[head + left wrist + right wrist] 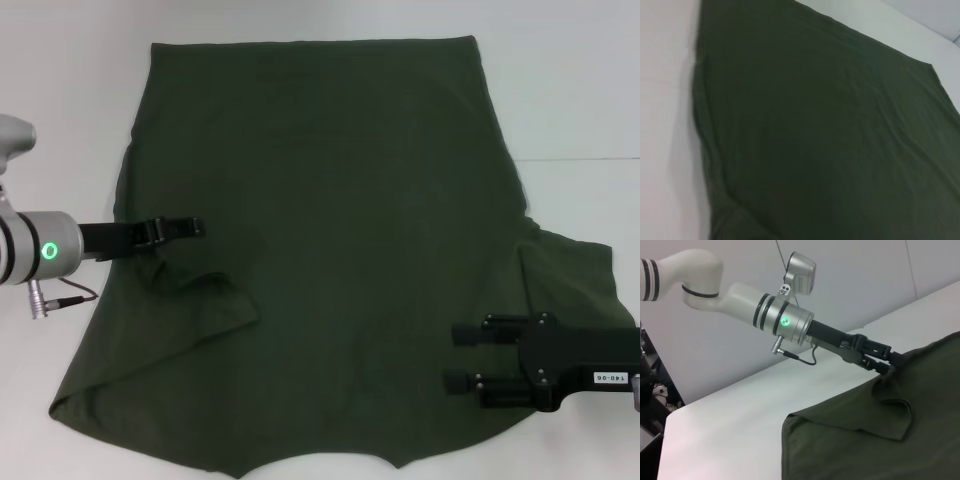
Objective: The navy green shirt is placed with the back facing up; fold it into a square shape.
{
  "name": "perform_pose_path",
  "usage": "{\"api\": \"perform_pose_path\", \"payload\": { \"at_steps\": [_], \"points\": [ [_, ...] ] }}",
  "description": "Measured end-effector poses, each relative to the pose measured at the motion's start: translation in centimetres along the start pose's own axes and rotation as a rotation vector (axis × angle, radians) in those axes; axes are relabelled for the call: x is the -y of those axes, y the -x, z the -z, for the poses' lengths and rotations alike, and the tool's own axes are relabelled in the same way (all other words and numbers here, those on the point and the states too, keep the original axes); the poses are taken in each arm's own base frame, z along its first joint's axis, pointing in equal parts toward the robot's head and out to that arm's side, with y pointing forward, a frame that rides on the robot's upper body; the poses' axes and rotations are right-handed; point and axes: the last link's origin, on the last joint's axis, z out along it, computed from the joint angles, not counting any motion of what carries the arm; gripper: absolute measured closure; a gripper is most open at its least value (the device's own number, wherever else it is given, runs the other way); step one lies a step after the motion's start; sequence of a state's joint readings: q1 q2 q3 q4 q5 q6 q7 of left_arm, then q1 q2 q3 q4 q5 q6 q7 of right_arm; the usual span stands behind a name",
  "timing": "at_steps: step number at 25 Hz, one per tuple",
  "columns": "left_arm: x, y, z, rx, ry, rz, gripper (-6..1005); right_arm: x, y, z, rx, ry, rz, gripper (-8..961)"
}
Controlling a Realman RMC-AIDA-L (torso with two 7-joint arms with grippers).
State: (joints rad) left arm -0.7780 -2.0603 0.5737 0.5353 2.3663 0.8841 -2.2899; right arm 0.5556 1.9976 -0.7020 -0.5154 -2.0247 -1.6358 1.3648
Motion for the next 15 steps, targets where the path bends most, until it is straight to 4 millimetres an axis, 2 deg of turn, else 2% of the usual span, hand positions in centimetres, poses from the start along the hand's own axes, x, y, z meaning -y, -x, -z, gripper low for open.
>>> {"api": "perform_pose_path", "payload": {
  "at_steps": [11, 15],
  "points": [
    [1.7, 0.9, 1.0, 0.048, -0.034, 0.058, 53, 0.1, 0.2, 0.0, 0.000, 0.000, -0.002, 199],
    [1.6, 1.4, 1.1, 0.079, -0.027, 0.066, 53, 0.1, 0.2, 0.0, 0.000, 0.000, 0.001, 200]
  ]
}}
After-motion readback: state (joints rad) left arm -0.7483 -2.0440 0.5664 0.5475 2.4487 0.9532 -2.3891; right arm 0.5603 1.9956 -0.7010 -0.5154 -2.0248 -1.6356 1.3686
